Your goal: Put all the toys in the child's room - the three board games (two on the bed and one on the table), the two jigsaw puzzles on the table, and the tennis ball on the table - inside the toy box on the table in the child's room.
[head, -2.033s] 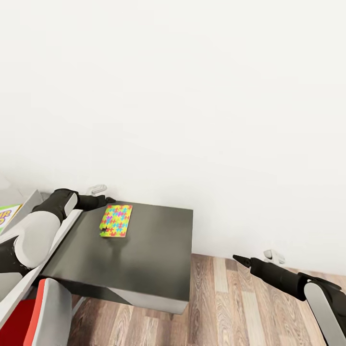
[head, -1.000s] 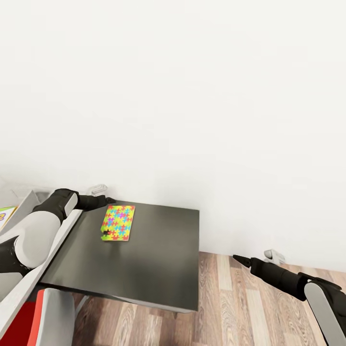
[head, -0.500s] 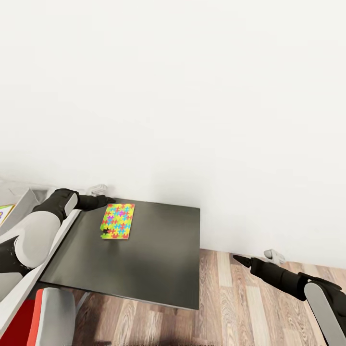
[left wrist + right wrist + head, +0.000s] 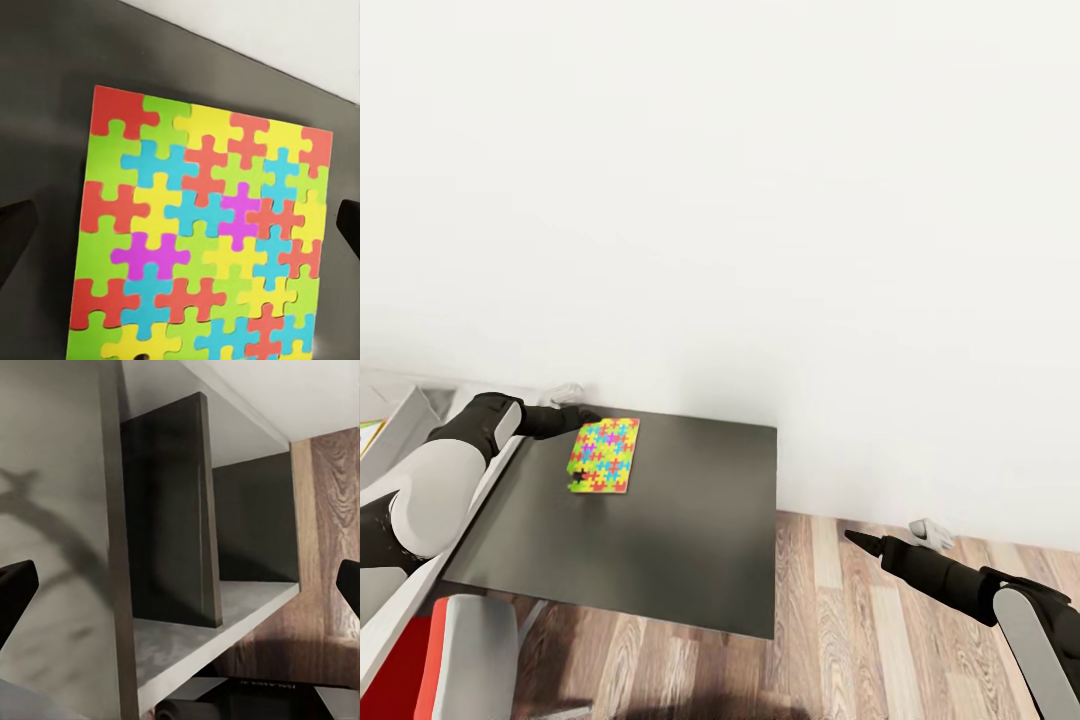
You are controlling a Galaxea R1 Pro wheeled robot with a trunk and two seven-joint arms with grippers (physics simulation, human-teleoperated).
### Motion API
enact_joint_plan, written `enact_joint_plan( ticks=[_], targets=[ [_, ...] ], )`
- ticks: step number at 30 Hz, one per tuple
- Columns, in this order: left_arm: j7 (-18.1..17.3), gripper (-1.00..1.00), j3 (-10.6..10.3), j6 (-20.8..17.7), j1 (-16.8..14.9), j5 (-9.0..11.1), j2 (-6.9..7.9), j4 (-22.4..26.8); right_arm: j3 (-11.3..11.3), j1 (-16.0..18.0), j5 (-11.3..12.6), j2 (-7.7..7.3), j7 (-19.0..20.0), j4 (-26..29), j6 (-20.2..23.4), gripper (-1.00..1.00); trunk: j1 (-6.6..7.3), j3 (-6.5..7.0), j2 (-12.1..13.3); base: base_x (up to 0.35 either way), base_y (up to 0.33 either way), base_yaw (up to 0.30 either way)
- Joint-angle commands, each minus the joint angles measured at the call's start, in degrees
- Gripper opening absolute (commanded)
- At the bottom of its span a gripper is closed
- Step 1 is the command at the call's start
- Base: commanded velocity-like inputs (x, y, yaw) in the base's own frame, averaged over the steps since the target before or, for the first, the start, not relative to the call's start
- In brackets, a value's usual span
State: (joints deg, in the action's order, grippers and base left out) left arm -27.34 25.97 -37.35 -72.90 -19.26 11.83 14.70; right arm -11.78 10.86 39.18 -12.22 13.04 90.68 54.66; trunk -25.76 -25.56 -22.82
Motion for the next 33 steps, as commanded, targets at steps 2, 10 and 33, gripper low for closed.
enact_joint_plan(
  ticks=[2,10,33],
  targets=[
    [-0.4,1.0,0.5,-0.3,0.0,-0.6,-0.03,0.1,-0.1,0.0,-0.5,0.0,0.6,0.0,0.3,1.0,-0.03,-0.28,-0.1,0.0,0.0,0.0],
    [-0.4,1.0,0.3,-0.3,0.0,-0.6,-0.11,0.1,-0.1,0.0,-0.5,0.0,0.6,0.0,0.3,1.0,-0.03,-1.03,-0.1,0.0,0.0,0.0],
    [-0.7,1.0,0.2,-0.3,0.0,-0.5,-0.05,0.7,-0.3,0.0,-0.5,0.0,0.6,0.0,0.2,1.0,-0.03,-3.2,-0.1,0.0,0.0,0.0]
  ],
)
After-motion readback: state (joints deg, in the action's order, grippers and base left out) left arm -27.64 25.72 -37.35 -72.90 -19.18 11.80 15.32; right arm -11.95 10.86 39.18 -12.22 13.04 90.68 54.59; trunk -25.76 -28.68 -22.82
